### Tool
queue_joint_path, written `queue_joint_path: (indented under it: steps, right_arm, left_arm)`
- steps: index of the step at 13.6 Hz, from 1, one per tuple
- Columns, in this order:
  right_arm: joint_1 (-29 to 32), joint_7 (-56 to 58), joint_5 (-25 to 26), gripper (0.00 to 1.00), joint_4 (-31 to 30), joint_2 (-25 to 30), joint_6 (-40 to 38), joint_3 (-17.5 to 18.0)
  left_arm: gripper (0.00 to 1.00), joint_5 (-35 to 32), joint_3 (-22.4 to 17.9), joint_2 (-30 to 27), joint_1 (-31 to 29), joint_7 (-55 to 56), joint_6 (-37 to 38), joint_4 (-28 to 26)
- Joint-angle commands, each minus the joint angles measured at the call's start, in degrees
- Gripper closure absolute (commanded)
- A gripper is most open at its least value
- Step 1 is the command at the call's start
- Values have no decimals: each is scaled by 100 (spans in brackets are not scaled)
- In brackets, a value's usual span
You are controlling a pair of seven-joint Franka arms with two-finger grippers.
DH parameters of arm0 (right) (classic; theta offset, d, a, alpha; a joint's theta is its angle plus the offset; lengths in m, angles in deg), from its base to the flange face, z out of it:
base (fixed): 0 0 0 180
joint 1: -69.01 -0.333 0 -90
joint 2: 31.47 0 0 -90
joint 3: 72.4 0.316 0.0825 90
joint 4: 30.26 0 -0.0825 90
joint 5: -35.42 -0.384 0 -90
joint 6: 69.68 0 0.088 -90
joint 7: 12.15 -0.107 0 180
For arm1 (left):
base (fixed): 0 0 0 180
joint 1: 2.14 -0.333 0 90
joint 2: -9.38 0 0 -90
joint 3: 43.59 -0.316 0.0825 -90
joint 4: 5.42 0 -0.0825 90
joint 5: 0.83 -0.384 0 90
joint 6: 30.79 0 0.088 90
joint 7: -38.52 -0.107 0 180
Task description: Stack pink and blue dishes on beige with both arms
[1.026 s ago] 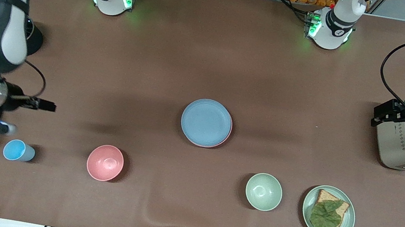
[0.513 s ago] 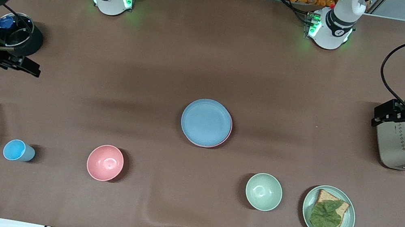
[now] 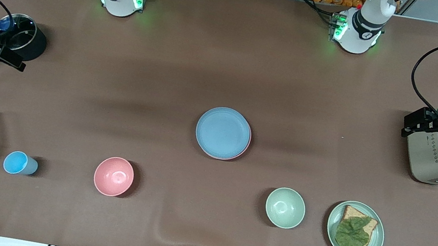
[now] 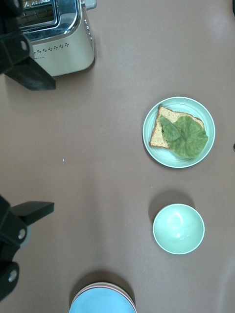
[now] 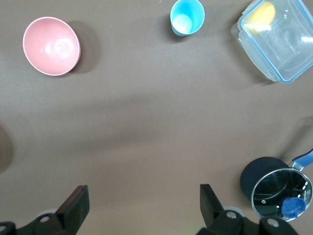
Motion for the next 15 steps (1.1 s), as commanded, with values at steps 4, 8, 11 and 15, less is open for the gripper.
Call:
queue_joint_path:
  steps: [4,8,11,15]
  right_arm:
    - [-12,375,101,0,70,59,-133,60]
    - [-21,384,101,0,70,59,-204,60]
    - [-3,375,92,0,61,41,-204,78]
    - [-3,358,92,0,52,41,-248,78]
  left_arm:
    - [0,-34,10,2,-32,-77,36,180]
    - [0,-34,2,2,-32,-68,115,180]
    - [0,-34,-7,2,-32,-68,115,180]
    - [0,-34,-7,2,-32,-68,124,180]
